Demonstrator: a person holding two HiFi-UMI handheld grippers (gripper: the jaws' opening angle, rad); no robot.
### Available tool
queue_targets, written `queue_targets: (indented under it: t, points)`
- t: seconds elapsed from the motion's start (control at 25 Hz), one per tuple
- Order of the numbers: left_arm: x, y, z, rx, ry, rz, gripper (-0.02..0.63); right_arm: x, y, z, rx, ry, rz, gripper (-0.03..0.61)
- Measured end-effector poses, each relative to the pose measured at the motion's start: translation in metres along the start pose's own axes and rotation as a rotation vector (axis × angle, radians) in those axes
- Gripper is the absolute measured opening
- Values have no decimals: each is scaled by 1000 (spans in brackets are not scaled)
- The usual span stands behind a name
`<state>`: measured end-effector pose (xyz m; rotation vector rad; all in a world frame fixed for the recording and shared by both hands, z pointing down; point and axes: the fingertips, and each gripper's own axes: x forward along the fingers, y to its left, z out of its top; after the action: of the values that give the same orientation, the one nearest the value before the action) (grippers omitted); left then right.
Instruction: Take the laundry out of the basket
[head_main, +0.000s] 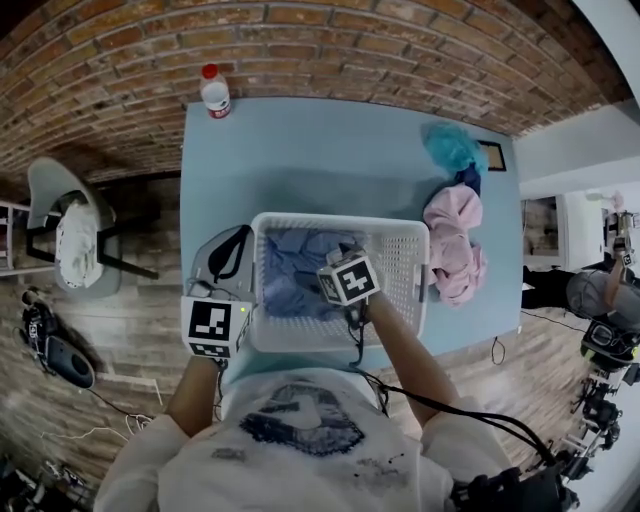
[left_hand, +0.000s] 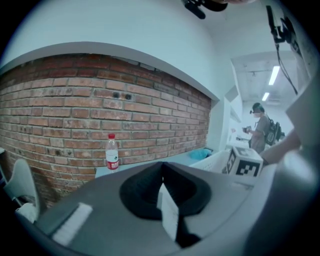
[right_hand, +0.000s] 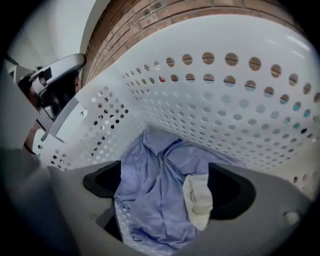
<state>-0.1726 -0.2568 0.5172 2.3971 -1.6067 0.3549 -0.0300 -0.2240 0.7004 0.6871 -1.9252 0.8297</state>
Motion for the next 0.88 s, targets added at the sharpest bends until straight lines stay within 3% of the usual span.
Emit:
queue_targets:
  t: [0.52, 0.6, 0.76, 0.88]
  points:
    - [2, 12, -8, -22, 17, 21, -8, 47, 14, -31, -190, 266, 60, 540]
    - [2, 13, -9, -20, 25, 21, -8, 52, 14, -32, -226, 274, 67, 540]
    - [3, 20, -13, -31, 33, 33, -8, 61, 17, -28, -440, 251, 54, 540]
    - [4, 23, -15, -33, 41, 36, -8, 66, 17, -31, -473, 254, 47, 540]
